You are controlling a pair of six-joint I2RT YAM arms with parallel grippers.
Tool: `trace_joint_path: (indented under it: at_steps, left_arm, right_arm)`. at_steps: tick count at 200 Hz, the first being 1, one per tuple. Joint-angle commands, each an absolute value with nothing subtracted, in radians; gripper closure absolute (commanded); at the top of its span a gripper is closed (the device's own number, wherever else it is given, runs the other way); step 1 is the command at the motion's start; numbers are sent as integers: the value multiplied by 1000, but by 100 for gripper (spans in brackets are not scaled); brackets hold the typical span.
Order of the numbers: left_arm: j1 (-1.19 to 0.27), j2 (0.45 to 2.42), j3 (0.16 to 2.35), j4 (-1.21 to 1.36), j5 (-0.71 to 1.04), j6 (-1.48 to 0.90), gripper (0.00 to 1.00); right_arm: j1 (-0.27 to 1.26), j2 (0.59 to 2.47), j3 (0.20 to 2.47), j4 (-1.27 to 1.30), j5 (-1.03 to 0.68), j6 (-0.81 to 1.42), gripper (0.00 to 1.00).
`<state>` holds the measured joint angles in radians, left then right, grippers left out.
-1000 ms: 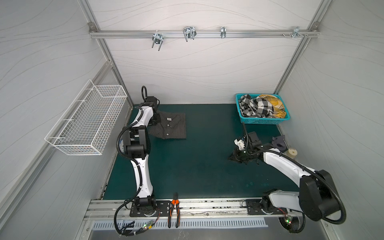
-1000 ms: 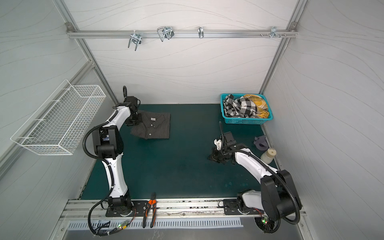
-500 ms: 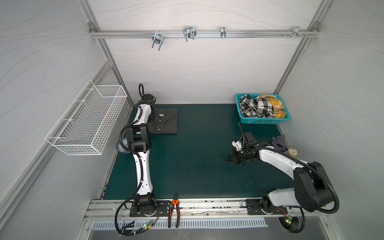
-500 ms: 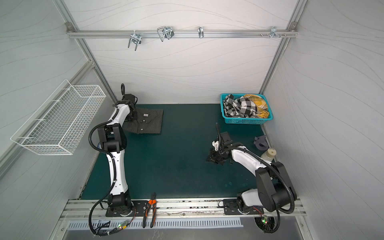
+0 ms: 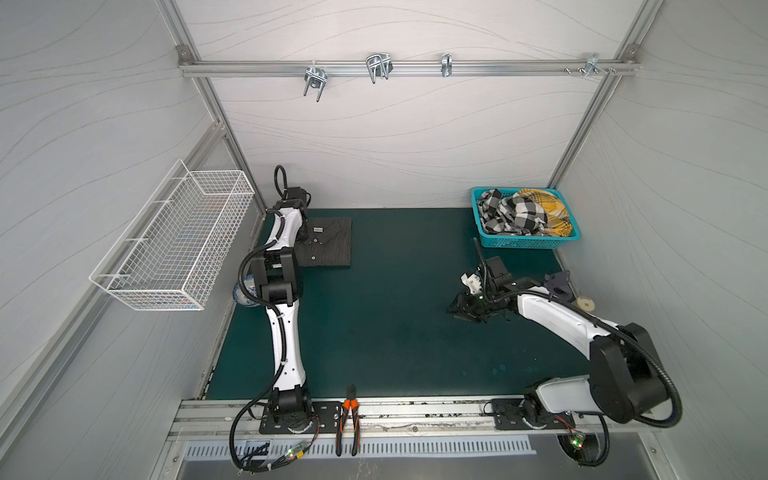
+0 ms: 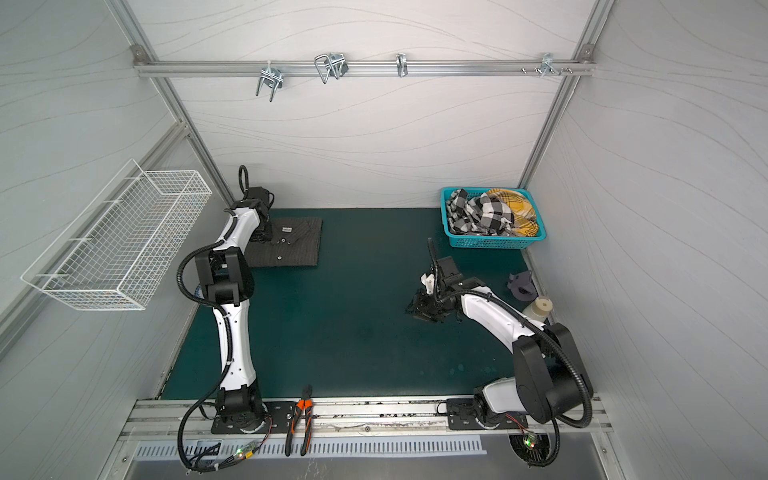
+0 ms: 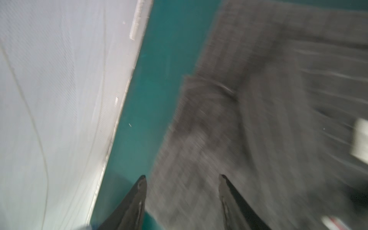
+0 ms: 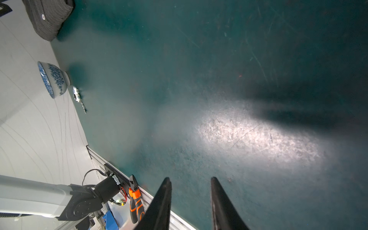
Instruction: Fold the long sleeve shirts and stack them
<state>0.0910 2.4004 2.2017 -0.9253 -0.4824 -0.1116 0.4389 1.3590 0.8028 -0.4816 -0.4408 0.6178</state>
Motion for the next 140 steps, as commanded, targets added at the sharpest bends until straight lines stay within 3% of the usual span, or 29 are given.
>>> trace_joint_path:
  at_steps: [1, 39, 67, 105, 140]
  left_arm:
    - [-17, 2281, 2158, -922, -535, -185, 38]
    - [-137, 2344, 2185, -916, -350, -309, 41]
    - [-149, 2477, 2327, -913, -206, -352, 54]
    - [-147, 2565, 2395, -909, -138, -380, 58]
    - [-146, 2595, 2367, -905, -107, -401, 72]
  right_arm:
    - [446, 1317, 810, -514, -421, 625, 62]
    - [451, 1302, 807, -510, -423, 634, 61]
    - [450, 1257, 793, -521, -423, 621, 61]
    - [450, 1221, 759, -525, -416, 623, 61]
    - [449, 1222, 767, -532, -420, 624, 63]
